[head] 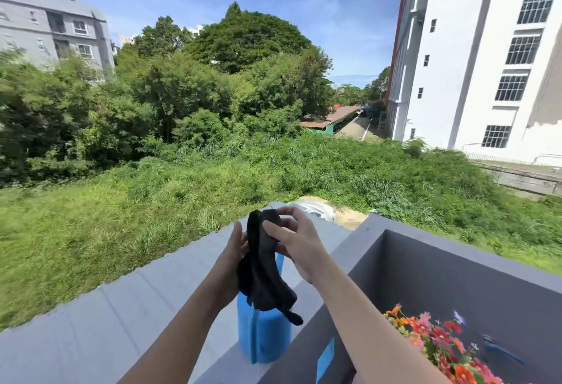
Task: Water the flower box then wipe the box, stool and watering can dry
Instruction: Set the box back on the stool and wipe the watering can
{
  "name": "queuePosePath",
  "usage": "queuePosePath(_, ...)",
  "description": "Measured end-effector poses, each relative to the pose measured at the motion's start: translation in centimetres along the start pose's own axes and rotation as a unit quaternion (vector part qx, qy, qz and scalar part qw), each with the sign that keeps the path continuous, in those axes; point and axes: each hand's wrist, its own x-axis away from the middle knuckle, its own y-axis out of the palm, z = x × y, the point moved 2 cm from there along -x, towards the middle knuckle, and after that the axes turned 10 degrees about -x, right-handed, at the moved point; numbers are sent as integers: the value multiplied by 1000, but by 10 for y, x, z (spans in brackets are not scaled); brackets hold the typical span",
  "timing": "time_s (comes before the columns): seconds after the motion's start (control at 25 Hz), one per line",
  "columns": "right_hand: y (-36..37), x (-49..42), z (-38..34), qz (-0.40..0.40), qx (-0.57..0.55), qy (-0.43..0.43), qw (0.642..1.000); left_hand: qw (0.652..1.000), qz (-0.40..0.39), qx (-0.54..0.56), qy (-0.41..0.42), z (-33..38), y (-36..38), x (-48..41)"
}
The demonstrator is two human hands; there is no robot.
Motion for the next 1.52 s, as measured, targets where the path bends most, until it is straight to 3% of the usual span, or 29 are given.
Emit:
queuePosePath(0.2,-21,-11,7,9,7,1,1000,999,7,-50,10,-9,-8,-5)
queuePosePath(0.32,-51,-10,24,38,31,6,999,997,38,-48,-37,-24,-32,-1)
queuePosePath(0.44,-64,-10,48,57,51,29,997,990,25,-108,-88,-28,-49,-8)
queuePosePath(0.56,-76,-20,75,124,50,55,989,969,59,-192,-141,-44,-52,-32)
queuePosePath(0.72,-103,-21,114,191,194,92,958,895,82,-402,-177,-91,-42,-50)
queuePosePath(0.84,-106,-9,133,158,293,91,939,852,133,-491,-126,-104,-28,-41)
queuePosePath(0.92,-107,0,142,134,369,80,916,845,157,-505,-78,-95,-14,-37)
queuePosePath(1.0,-108,6,149,98,449,81,884,834,144,-520,-111,-82,1,-34)
queuePosePath(1.16,-114,10,168,33,542,91,835,749,110,-639,-133,-83,29,-31)
queuePosePath(1.24,-116,12,177,16,566,113,817,725,124,-661,-150,-89,36,-30)
queuePosePath(1.4,-111,13,176,37,605,112,788,713,103,-679,-141,-96,35,-41)
queuePosePath(1.52,-110,14,172,36,645,87,758,738,78,-660,-117,-90,30,-41)
